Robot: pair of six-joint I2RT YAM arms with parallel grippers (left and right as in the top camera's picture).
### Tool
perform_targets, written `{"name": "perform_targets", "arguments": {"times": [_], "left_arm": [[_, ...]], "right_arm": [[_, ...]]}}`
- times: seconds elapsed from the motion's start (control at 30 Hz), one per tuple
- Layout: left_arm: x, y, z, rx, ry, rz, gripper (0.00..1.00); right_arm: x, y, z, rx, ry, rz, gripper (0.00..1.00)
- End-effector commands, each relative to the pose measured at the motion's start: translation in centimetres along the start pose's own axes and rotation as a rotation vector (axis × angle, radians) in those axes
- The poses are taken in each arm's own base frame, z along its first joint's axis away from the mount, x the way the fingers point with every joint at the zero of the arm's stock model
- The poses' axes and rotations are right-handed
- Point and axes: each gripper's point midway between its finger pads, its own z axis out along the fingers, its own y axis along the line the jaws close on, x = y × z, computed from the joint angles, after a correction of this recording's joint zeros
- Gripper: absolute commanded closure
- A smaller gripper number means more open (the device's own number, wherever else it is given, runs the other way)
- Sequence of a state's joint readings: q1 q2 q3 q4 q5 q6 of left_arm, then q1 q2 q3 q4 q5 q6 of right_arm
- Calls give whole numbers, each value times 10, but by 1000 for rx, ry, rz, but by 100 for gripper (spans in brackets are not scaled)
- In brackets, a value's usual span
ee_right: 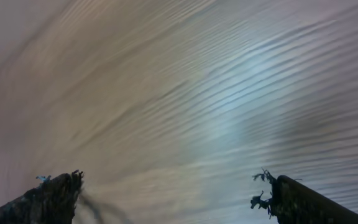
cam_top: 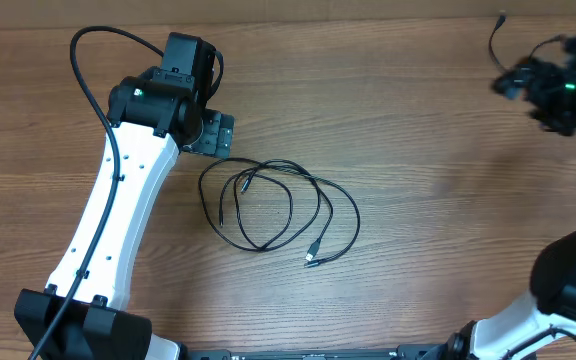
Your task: Untangle cables
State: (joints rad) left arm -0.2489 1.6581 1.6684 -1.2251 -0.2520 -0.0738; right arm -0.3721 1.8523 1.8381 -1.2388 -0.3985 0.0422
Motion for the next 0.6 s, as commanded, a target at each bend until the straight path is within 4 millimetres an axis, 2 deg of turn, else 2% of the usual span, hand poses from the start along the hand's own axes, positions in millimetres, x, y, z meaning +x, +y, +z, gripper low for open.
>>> {"name": "perform_targets", "arguments": {"times": [0.0,0.3,0.37,0.57], "left_arm": [[1,1,3,-13,7,17,0],[1,1,3,-13,7,17,1],[1,1,3,-13,7,17,0],[1,1,3,-13,7,17,0]], "right_arm": [[25,54,-5,-57,45,-130,0],[104,149,20,-130,250,-347,0],[127,173,24,-149,293,-400,0],[181,224,26,-212,385,-484,0]]}}
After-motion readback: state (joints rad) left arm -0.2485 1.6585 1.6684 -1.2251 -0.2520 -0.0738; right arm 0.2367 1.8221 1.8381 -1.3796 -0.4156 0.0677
